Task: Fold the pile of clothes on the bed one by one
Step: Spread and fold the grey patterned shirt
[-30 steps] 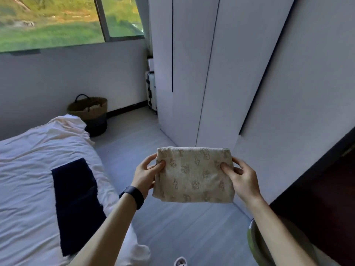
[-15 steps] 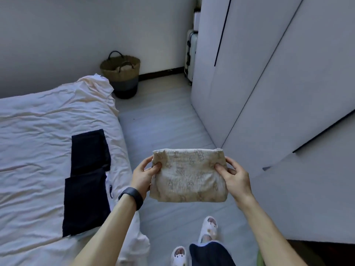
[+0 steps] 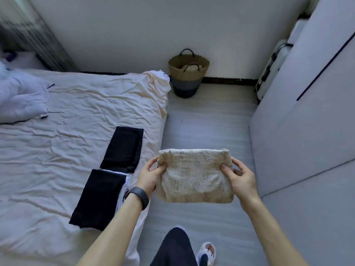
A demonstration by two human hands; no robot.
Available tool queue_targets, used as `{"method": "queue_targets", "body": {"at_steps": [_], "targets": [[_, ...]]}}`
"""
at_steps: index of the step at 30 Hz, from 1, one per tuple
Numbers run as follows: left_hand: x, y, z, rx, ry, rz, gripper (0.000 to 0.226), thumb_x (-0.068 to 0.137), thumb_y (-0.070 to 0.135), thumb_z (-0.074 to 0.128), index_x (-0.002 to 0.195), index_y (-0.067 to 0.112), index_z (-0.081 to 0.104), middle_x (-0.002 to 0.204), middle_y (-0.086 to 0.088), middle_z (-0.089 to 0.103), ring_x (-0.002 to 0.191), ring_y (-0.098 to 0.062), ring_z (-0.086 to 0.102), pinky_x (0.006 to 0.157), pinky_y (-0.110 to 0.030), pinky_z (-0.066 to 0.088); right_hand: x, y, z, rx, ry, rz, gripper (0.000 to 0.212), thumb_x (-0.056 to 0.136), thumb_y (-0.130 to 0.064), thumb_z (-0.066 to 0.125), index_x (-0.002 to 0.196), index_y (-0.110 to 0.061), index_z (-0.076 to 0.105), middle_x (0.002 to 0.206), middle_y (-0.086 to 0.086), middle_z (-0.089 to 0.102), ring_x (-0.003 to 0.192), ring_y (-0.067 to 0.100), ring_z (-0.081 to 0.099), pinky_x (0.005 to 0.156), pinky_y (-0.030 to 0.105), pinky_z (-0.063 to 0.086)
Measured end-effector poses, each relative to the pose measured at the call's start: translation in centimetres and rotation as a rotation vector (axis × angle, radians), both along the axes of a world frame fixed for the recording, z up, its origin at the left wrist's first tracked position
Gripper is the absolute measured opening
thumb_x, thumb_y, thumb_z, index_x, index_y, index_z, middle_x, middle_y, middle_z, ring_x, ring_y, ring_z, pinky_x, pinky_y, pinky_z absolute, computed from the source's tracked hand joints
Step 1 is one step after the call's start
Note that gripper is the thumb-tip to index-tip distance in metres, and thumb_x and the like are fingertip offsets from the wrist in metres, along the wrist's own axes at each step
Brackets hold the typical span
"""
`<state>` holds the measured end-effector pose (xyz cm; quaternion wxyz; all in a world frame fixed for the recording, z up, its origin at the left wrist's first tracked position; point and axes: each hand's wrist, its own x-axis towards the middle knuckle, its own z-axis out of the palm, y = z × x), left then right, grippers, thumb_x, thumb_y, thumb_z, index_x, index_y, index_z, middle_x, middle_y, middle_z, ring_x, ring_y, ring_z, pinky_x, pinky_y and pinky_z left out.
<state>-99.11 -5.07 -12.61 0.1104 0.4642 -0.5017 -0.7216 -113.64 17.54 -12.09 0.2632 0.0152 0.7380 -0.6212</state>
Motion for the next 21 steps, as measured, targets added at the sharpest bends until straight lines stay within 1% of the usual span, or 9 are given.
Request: {"method": "queue_targets", "body": {"at_steps": [3,6,8,11,14,15,16,19,21], "targets": [[-1.5,-2.6,-0.2,-0.028,0.003,0.104,0.038,0.09,0.019,0.074,0.126,0.021,0.064,0.099,-0.002,0.075,0.089,-0.019,0.071,0.071,-0.033,0.058,-3.6,-4.0,0.0,-0.017,0.002,0.1,0.03,0.089,-0.024,0.078,0.114,-0.037,0.068,0.089,-0.004,0.079,0.087,0.015,0.075,0.085,0.04,0.06],[-2.4,-5.7,-0.9,-0.044,0.013,0.203,0.037,0.091,0.017,0.073,0.127,0.018,0.065,0.105,-0.001,0.075,0.097,-0.02,0.071,0.083,-0.039,0.059,-6.6,-9.0,0.2,-0.029,0.0,0.215,0.033,0.091,-0.018,0.076,0.121,-0.028,0.067,0.087,-0.005,0.079,0.084,0.014,0.075,0.075,0.03,0.062],[-2.9,-8.1,-1.5,-0.047,0.02,0.265,0.034,0.091,0.015,0.072,0.125,0.017,0.066,0.113,-0.004,0.073,0.103,-0.023,0.07,0.091,-0.044,0.057,-8.4,-12.7,-0.1,-0.023,0.006,0.292,0.033,0.091,-0.016,0.075,0.122,-0.026,0.067,0.087,-0.003,0.079,0.083,0.015,0.076,0.071,0.027,0.062],[-3.6,-12.4,-2.1,-0.05,0.033,0.365,0.029,0.091,0.014,0.071,0.119,0.019,0.068,0.112,-0.007,0.073,0.104,-0.026,0.069,0.09,-0.044,0.057,-10.6,-19.0,0.2,-0.023,0.007,0.381,0.033,0.091,-0.017,0.076,0.121,-0.025,0.067,0.087,-0.001,0.079,0.082,0.018,0.076,0.073,0.033,0.062],[-3.9,-16.5,-2.4,-0.044,0.023,0.465,0.026,0.091,0.014,0.072,0.115,0.021,0.069,0.109,-0.007,0.074,0.101,-0.026,0.071,0.083,-0.039,0.058,-12.3,-25.1,0.8,-0.014,0.014,0.484,0.028,0.091,-0.018,0.076,0.113,-0.031,0.067,0.084,-0.005,0.078,0.077,0.013,0.075,0.061,0.023,0.059],[-4.1,-18.0,-2.3,-0.045,0.03,0.492,0.026,0.09,0.014,0.072,0.115,0.02,0.069,0.108,-0.008,0.074,0.101,-0.026,0.071,0.082,-0.038,0.058,-12.8,-27.3,1.2,-0.016,0.019,0.511,0.028,0.09,-0.019,0.076,0.114,-0.031,0.067,0.084,-0.005,0.078,0.077,0.013,0.075,0.06,0.023,0.058],[-4.3,-19.6,-2.2,-0.055,0.036,0.517,0.026,0.091,0.013,0.072,0.116,0.019,0.069,0.107,-0.008,0.074,0.101,-0.027,0.071,0.083,-0.038,0.058,-13.4,-29.6,1.5,-0.01,0.026,0.542,0.028,0.09,-0.021,0.076,0.115,-0.031,0.068,0.085,-0.005,0.078,0.077,0.013,0.075,0.061,0.024,0.058],[-4.7,-23.7,-2.0,-0.083,0.019,0.598,0.022,0.091,0.01,0.071,0.111,0.018,0.069,0.109,-0.009,0.073,0.105,-0.028,0.069,0.095,-0.045,0.055,-14.7,-35.6,2.0,0.011,0.048,0.647,0.031,0.092,-0.026,0.075,0.12,-0.032,0.067,0.084,-0.006,0.078,0.078,0.013,0.075,0.067,0.03,0.058],[-4.9,-26.0,-1.8,-0.074,0.027,0.669,0.022,0.091,0.01,0.071,0.111,0.02,0.068,0.112,-0.011,0.073,0.104,-0.029,0.069,0.097,-0.047,0.054,-15.3,-39.2,2.0,-0.001,0.047,0.699,0.034,0.092,-0.027,0.075,0.124,-0.032,0.065,0.085,-0.005,0.078,0.078,0.014,0.075,0.069,0.033,0.06]]}}
